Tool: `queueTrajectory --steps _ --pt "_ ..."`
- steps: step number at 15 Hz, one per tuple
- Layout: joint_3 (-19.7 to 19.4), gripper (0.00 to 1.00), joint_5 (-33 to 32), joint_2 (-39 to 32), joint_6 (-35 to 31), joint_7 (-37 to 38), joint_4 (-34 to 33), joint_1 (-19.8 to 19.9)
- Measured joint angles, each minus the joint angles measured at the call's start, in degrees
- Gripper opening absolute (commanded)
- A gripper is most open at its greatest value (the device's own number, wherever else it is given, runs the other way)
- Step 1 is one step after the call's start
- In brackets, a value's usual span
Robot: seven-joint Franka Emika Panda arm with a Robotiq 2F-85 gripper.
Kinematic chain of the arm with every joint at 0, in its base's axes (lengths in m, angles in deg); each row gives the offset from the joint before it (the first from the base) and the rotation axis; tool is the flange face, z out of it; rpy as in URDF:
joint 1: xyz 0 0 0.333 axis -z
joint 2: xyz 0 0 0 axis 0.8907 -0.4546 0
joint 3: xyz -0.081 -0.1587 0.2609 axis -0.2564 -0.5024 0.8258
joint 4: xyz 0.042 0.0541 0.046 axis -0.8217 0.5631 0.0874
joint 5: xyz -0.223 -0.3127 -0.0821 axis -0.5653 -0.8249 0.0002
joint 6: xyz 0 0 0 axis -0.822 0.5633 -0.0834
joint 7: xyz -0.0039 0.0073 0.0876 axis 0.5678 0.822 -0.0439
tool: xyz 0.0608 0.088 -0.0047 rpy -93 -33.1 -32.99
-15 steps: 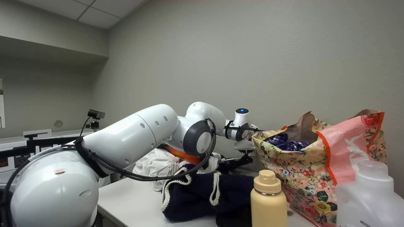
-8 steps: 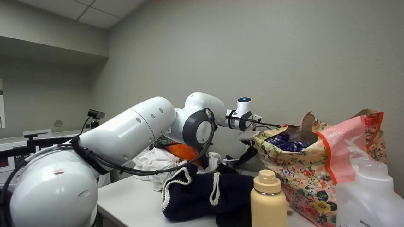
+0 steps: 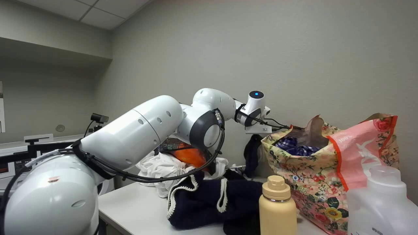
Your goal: Move the socks to the left
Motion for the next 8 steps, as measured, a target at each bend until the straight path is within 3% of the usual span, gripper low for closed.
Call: queueTrajectory --steps 4,8 --pt "10.9 0.04 6.8 -0.3 -1.5 -8.2 0.0 2.9" --pt "21.1 0.04 11.3 -2.2 -1.3 -16.4 -0.5 3.3"
